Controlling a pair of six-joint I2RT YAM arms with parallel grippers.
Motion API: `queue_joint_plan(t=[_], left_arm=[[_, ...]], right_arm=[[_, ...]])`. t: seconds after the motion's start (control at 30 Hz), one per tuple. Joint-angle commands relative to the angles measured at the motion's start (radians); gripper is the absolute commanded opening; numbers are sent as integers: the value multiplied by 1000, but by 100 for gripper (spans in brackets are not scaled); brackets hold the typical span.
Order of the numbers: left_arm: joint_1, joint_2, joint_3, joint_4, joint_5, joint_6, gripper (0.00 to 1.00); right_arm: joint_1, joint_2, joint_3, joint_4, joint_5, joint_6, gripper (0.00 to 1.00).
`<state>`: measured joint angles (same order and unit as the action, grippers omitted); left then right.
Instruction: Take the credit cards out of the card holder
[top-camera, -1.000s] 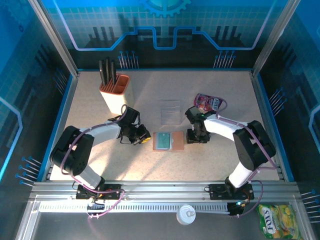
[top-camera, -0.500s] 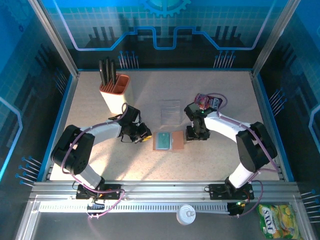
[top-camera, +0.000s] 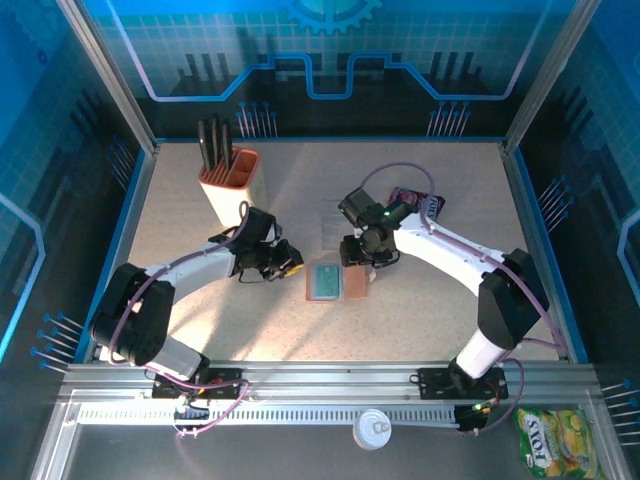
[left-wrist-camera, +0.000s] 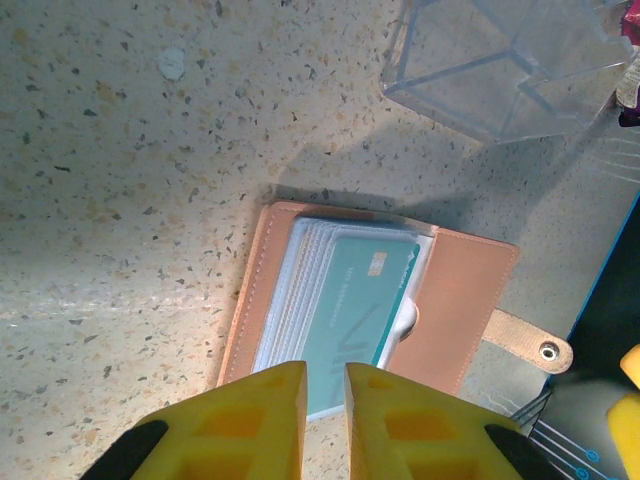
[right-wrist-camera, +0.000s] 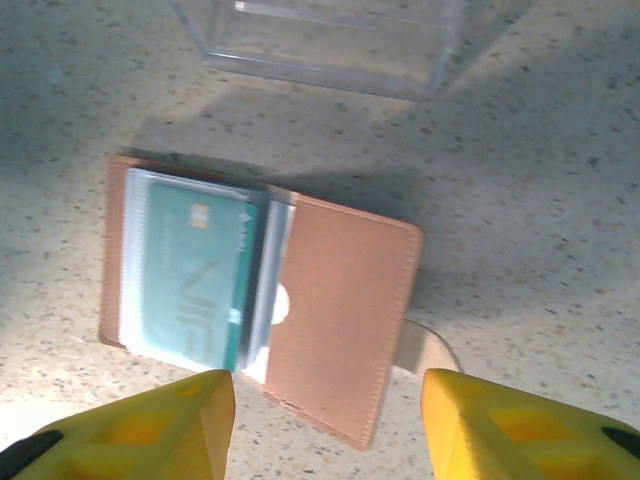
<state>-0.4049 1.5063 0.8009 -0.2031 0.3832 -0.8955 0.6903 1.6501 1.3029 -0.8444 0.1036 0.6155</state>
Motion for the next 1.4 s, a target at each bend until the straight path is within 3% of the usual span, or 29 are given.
queue_joint_plan(t=[0.0, 0.33, 0.63, 0.87, 1.37], left_arm=[[4, -14, -14, -15, 6, 0, 18], [4, 12, -16, 3, 17, 3, 18], [3, 53, 5, 36, 28, -13, 18], [4, 55, 9, 28, 22, -12, 18], [4, 71, 2, 19, 42, -5, 17]], right_arm=[[13, 62, 7, -17, -40, 49, 54], [2, 113, -98, 67, -64, 89, 57], [-12, 162, -90, 68, -59, 81, 57], [-27, 160, -99, 57, -44, 79, 63], [-38, 170, -129, 182, -194, 89, 56]])
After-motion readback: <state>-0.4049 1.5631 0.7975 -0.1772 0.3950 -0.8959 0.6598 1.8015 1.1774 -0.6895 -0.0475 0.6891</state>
